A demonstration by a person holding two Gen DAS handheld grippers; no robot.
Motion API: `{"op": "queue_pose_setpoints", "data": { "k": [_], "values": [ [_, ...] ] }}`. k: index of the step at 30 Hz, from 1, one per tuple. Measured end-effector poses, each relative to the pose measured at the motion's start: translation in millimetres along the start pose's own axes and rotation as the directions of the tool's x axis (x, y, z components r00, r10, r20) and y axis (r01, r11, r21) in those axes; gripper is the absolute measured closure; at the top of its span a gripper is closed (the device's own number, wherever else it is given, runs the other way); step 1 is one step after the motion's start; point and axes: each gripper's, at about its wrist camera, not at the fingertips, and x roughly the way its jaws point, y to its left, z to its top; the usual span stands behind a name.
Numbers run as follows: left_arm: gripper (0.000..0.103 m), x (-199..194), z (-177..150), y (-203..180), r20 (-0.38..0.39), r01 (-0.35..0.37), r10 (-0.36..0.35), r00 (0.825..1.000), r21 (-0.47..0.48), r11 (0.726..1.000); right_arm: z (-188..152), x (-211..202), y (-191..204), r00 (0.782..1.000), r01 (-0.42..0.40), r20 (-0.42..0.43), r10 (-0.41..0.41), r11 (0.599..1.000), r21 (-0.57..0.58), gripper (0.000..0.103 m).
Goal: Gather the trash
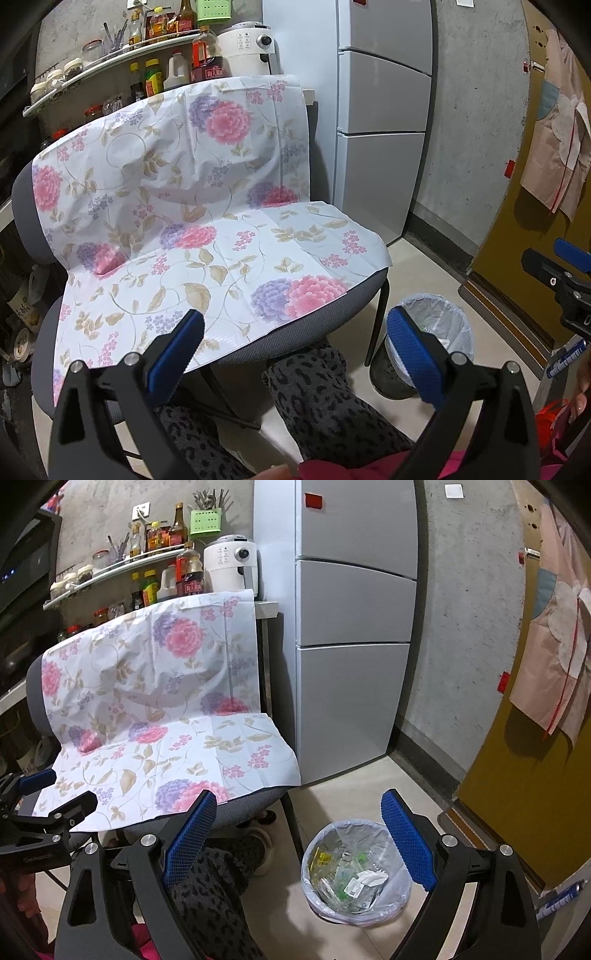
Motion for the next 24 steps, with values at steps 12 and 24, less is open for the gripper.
{"op": "queue_pose_setpoints", "data": {
  "k": [12,24],
  "values": [
    [0.007,-0.1,-0.3,1.7,0.002,0.003,-0.003,1.000,0.001,1.000,-0.5,0.1,0.7,1.000,0.003,-0.004,-0.003,1.000,0.002,0.013],
    [0.007,-2.8,3.0,3.1,0.006,0.000,0.001,1.000,-0.005,1.000,0.1,1.1,-0.4,1.000,0.000,-0.004,0.000,1.000,0.000,0.013]
  ]
}}
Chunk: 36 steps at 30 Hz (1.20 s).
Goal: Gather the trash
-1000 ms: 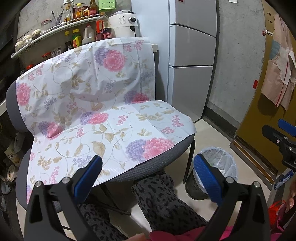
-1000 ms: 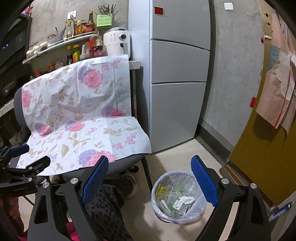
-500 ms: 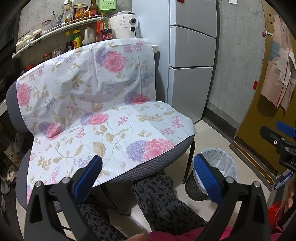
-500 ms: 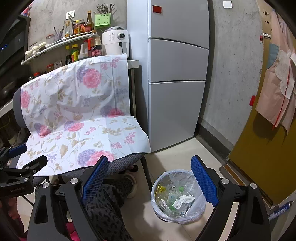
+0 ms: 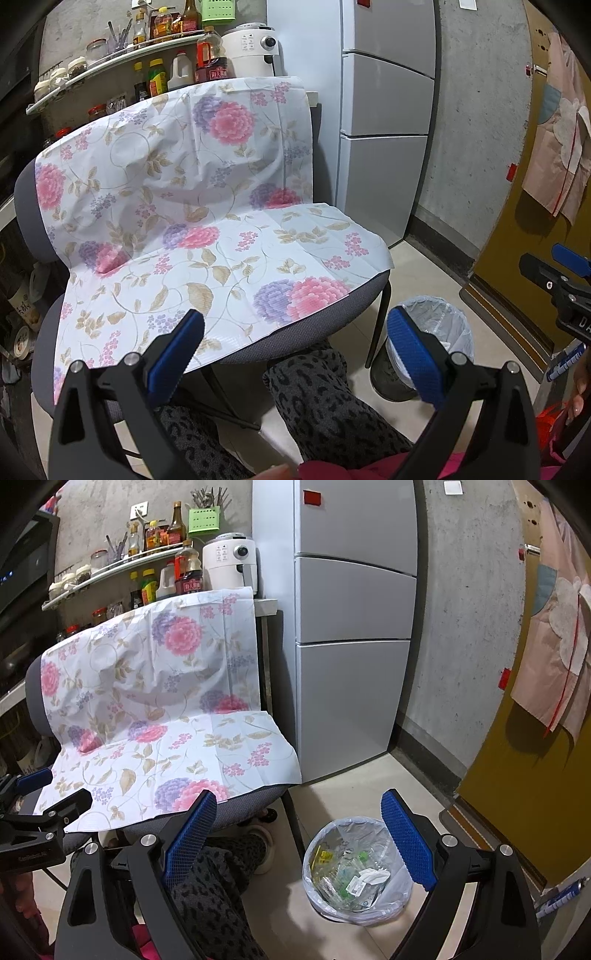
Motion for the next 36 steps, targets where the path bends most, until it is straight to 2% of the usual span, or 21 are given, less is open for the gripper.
{"op": "queue_pose_setpoints", "data": {
  "k": [36],
  "values": [
    [0.007,-0.4,-1.0,3.3,0.002,0.004,-0.004,1.000,0.000,1.000,0.8,1.4,-3.1,1.000,-0.001,0.000,0.001,1.000,0.003,0.013]
  ]
}}
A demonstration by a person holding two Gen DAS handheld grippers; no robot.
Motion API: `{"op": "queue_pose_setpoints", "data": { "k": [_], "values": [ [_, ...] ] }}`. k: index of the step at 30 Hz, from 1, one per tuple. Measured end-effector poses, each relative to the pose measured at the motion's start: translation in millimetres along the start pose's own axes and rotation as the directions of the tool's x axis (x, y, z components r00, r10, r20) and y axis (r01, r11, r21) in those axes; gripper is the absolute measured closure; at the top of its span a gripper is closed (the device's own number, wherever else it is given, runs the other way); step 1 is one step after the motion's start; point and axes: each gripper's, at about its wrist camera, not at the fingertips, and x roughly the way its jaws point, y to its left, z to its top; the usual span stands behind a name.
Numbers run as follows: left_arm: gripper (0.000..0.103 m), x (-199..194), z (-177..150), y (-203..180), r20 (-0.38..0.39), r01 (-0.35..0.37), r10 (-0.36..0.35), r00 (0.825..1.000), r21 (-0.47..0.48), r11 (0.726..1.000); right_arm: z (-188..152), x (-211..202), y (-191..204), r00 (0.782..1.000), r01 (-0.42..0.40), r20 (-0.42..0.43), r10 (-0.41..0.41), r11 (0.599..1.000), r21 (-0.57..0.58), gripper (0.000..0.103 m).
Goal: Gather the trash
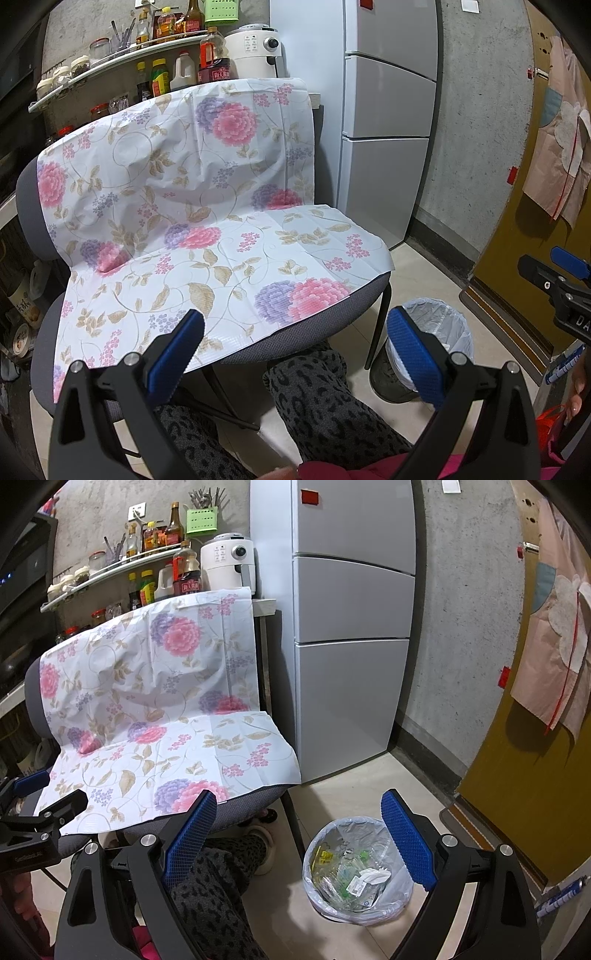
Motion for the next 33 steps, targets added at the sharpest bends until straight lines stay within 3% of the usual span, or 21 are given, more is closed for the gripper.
{"op": "queue_pose_setpoints", "data": {
  "k": [23,33],
  "values": [
    [0.007,-4.6,3.3,-0.5,0.017,0.005,-0.005,1.000,-0.005,1.000,-0.5,3.2,-4.3,1.000,0.003,-0.008,-0.003,1.000,0.003,0.013],
    [0.007,24.0,6.4,21.5,-0.049,-0.008,0.003,0.999,-0.088,0.996,5.3,33.3,16.1,0.999,-0.031,-0.045,0.030,1.000,-0.003,0.013]
  ]
}}
